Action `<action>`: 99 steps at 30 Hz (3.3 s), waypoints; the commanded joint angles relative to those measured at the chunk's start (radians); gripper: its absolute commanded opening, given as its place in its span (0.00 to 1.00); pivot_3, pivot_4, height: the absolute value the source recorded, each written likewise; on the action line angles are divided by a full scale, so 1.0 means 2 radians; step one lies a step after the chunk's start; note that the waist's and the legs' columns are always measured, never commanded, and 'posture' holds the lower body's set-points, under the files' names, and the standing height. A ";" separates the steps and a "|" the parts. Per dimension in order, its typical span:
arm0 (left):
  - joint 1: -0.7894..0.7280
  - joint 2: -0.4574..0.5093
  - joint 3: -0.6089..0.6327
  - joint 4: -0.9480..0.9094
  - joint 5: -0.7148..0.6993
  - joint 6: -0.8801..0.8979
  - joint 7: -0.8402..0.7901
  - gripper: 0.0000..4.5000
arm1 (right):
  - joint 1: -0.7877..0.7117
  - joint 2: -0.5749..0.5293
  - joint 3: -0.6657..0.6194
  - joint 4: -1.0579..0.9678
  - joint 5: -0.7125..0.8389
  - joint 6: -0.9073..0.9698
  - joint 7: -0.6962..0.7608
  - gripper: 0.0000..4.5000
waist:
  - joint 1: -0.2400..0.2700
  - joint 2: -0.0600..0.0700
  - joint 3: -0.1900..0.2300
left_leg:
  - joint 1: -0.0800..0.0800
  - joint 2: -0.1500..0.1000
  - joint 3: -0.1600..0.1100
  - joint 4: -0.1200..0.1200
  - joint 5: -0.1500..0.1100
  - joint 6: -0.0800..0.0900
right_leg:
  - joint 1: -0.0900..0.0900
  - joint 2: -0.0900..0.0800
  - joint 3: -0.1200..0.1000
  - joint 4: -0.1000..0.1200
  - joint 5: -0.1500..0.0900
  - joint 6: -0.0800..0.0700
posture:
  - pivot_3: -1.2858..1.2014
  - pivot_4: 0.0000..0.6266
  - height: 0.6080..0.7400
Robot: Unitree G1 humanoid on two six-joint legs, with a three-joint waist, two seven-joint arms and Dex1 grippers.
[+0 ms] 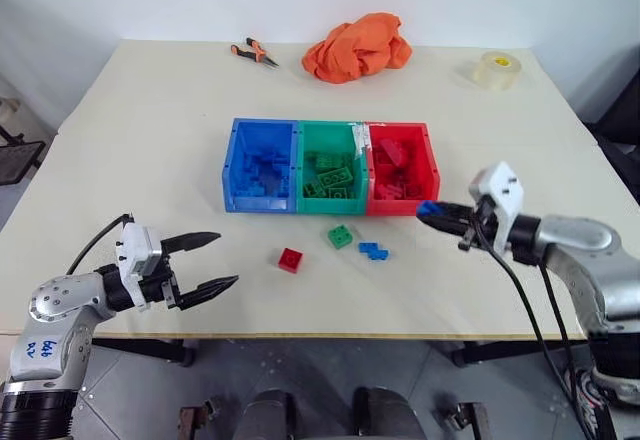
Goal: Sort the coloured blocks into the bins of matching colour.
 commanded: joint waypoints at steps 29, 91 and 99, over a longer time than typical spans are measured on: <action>-0.009 -0.016 0.022 -0.015 0.001 -0.041 0.046 1.00 | -0.397 0.357 0.096 0.580 -0.160 -0.339 -0.071 0.88 | -0.020 0.000 0.000 | 0.000 -0.002 -0.006 0.000 0.000 -0.001 | -0.003 0.000 0.003 0.010 0.000 0.000 | 0.52 0.24 1.00; -0.060 -0.035 0.011 0.044 -0.031 -0.066 -0.066 1.00 | -0.003 0.022 0.104 0.132 -0.114 -0.149 0.107 0.18 | 0.000 0.000 0.000 | 0.000 0.000 0.000 0.001 0.000 0.000 | -0.001 0.000 -0.001 0.003 0.000 0.000 | 0.52 0.24 1.00; -0.080 -0.036 0.005 0.066 -0.026 -0.069 -0.072 1.00 | 0.002 0.002 0.051 0.047 -0.057 -0.096 0.111 0.11 | 0.001 0.000 0.000 | 0.000 0.000 -0.001 0.001 0.000 0.000 | -0.001 0.000 -0.001 0.002 0.000 0.000 | 0.52 0.24 1.00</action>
